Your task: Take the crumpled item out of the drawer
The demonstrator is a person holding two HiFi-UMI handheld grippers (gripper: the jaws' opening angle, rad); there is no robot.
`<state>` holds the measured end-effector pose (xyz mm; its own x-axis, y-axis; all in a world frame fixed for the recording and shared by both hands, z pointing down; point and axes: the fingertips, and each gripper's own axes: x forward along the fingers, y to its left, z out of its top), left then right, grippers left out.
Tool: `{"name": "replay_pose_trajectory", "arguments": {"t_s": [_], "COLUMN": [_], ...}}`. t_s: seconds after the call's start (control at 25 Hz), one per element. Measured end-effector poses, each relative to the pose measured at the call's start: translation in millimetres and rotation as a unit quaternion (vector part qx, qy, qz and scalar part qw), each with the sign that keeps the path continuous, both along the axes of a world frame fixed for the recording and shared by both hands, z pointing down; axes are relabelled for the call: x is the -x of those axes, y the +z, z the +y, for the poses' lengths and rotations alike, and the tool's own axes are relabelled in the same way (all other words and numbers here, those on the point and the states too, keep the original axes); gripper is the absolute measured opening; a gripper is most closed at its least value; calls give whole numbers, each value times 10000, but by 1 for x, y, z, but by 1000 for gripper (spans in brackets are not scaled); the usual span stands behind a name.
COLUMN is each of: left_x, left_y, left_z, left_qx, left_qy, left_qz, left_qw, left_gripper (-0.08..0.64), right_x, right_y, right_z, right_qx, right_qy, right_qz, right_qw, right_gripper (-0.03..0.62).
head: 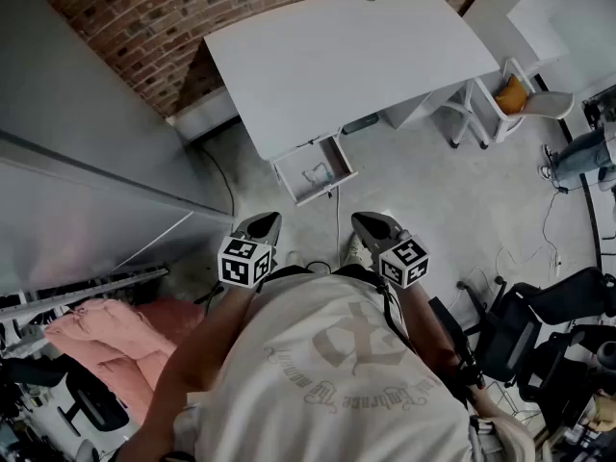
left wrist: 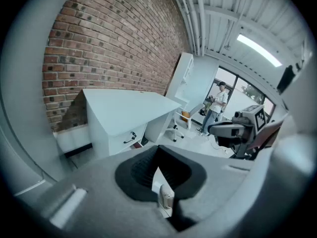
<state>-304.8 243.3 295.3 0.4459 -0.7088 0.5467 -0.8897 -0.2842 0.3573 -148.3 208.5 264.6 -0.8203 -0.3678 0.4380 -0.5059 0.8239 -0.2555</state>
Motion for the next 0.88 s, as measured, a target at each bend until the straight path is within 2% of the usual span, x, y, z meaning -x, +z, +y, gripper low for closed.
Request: {"name": "replay_pose_trajectory", "arguments": {"t_s": [0.2, 0.52, 0.88], "left_x": [4, -22, -27], "left_y": [-2, -9, -3], "left_z": [0, -2, 0], "left_qx": [-58, -181, -87], "left_qy": [177, 742, 953], "left_qz": [14, 164, 309], "left_qw": [9998, 9969, 9949], "left_gripper": [3, 3, 3], "right_x": [4, -23, -31], "right_y": [-4, -16, -25], "right_z": [7, 11, 9], "right_qx": [-109, -279, -365], "right_qy": [254, 971, 1270], "right_qz": [60, -33, 85], "right_qw": [9996, 9949, 9912], "right_gripper": [8, 8, 8]}}
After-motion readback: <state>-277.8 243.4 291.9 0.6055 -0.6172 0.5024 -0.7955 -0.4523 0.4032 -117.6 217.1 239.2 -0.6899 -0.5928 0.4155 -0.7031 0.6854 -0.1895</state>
